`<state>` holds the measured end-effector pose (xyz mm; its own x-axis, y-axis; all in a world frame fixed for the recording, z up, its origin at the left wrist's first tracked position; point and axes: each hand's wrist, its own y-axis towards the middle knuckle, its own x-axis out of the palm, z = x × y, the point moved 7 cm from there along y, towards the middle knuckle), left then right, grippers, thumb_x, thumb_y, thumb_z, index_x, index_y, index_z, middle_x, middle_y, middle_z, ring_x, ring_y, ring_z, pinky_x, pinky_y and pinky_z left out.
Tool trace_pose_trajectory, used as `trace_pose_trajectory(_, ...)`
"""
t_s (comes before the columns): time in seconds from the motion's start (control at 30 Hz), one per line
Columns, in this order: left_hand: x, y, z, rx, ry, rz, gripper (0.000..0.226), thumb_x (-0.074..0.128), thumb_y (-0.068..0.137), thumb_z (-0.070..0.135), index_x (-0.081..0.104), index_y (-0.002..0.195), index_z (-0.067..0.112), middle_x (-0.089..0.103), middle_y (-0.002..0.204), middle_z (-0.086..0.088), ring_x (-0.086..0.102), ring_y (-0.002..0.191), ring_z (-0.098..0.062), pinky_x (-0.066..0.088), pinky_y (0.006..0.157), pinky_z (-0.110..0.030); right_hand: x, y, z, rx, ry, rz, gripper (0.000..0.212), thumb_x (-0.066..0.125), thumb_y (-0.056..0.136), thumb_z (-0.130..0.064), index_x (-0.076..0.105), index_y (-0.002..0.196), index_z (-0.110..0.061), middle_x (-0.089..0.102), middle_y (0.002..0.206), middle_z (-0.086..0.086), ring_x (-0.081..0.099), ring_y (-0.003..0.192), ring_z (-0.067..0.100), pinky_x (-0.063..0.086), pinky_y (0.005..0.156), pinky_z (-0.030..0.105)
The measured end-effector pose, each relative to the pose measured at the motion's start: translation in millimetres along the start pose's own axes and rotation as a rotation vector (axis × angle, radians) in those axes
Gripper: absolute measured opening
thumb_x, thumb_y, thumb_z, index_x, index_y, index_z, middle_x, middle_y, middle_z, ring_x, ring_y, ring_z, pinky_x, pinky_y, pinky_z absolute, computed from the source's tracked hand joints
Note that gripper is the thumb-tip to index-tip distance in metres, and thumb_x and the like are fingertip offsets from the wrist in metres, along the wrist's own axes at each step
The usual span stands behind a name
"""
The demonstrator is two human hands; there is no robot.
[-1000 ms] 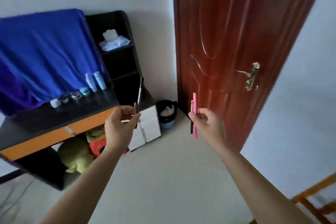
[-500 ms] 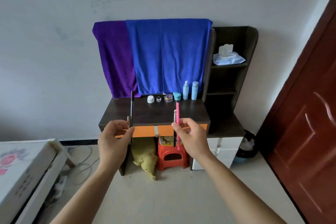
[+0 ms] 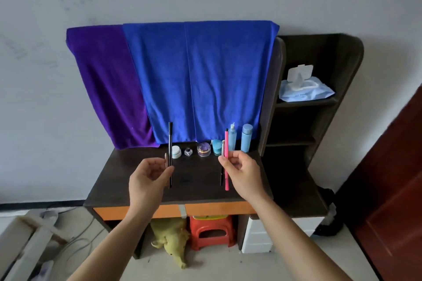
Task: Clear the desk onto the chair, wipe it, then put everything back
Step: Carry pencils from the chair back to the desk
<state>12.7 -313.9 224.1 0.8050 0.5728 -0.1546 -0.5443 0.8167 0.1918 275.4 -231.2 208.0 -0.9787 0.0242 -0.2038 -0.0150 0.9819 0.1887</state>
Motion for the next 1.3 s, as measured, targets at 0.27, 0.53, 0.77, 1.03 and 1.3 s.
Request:
trace_pose_trajectory(0.27, 7.5, 95.3, -58.7, -0.144, 0.07, 0.039, 0.02, 0.084, 0.076, 0.01, 0.067, 0.085, 0.019, 0.072, 0.074, 0.008, 0.064, 0.06, 0.0, 0.049, 0.05, -0.013, 80.6, 105.6, 37.2, 0.083, -0.015, -0.107, 0.016, 0.075, 0.087, -0.04, 0.071, 0.095, -0.026, 0.073, 0.082, -0.007, 0.07, 0.079, 0.005, 0.058, 0.073, 0.026)
trace_pose_trajectory(0.53, 1.1, 190.6, -172.6, -0.302, 0.206, -0.083, 0.019, 0.082, 0.076, 0.009, 0.065, 0.077, 0.016, 0.068, 0.065, 0.002, 0.06, 0.052, -0.007, 0.058, 0.057, -0.034, 169.9, 151.9, 118.3, 0.263, -0.238, -0.089, 0.014, 0.076, 0.085, -0.042, 0.067, 0.083, -0.031, 0.072, 0.077, -0.013, 0.068, 0.075, 0.001, 0.054, 0.072, 0.024)
trace_pose_trajectory(0.77, 9.6, 234.0, -277.4, -0.513, 0.36, -0.342, 0.021, 0.084, 0.073, 0.013, 0.065, 0.075, 0.022, 0.069, 0.066, 0.006, 0.066, 0.06, -0.018, 0.06, 0.067, -0.046, 222.8, 151.4, 190.8, 0.557, -0.432, -0.044, 0.021, 0.078, 0.083, -0.041, 0.073, 0.09, -0.022, 0.066, 0.071, -0.016, 0.065, 0.071, 0.003, 0.044, 0.067, 0.017)
trace_pose_trajectory(1.03, 41.2, 234.2, -345.7, -0.653, 0.448, -0.458, 0.023, 0.082, 0.073, 0.012, 0.063, 0.076, 0.023, 0.07, 0.071, 0.003, 0.069, 0.071, -0.026, 0.058, 0.072, -0.043, 270.2, 146.0, 254.4, 0.762, -0.525, -0.2, 0.026, 0.074, 0.086, -0.044, 0.075, 0.098, -0.021, 0.073, 0.084, -0.009, 0.066, 0.079, 0.008, 0.044, 0.069, 0.021)
trace_pose_trajectory(1.3, 42.6, 240.4, -357.9, -0.547, 0.691, -0.423, 0.022, 0.077, 0.08, 0.021, 0.063, 0.097, 0.017, 0.065, 0.096, -0.003, 0.061, 0.09, -0.022, 0.042, 0.077, -0.028, 269.8, 157.8, 267.8, 0.762, -0.693, -0.291, 0.037, 0.065, 0.091, -0.046, 0.069, 0.119, -0.02, 0.073, 0.111, 0.0, 0.067, 0.104, 0.02, 0.055, 0.086, 0.035)
